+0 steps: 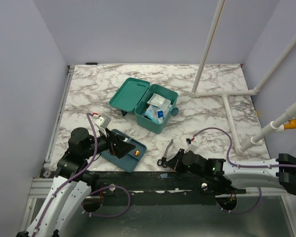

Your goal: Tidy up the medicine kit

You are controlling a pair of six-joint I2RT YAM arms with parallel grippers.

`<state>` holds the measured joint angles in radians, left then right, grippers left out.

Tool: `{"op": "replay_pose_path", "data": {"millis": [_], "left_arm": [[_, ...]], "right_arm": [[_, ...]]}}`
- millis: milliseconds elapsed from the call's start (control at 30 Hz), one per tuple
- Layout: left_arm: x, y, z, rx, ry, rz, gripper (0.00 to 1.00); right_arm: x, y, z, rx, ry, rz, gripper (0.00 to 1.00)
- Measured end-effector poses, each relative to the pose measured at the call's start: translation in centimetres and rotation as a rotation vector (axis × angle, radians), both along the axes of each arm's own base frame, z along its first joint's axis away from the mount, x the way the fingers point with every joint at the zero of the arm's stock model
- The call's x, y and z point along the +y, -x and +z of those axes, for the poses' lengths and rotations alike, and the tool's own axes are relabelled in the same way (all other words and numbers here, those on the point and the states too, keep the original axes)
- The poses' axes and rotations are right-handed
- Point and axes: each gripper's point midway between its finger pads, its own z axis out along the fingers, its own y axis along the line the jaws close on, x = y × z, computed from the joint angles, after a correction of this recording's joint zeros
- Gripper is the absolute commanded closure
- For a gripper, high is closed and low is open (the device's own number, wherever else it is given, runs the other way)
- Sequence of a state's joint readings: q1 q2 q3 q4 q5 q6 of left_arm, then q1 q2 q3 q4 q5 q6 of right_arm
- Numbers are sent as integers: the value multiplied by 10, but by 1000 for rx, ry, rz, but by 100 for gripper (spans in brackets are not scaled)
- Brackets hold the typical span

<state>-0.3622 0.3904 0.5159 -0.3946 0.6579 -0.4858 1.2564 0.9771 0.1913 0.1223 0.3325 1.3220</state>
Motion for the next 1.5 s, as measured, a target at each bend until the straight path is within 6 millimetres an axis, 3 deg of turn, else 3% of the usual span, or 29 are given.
{"op": "replay_pose_path", "data": {"millis": [433,633,833,1133,1500], "left_arm": [[8,-6,16,-68,-6,67,1],[9,-7,33,-134,-20,52,1],[2,-3,28,-100,-39,-19,1],[-10,15,24,-57,-25,-150,1],[-31,53,23,7,12,-405,1]], "right_arm": [[13,-5,52,-196,102,187,99],[32,11,78,-268,113,402,99],[50,37,95,-308,92,647,99],[66,69,125,-362,42,955,99],[73,89,148,-408,36,1204,99]]}}
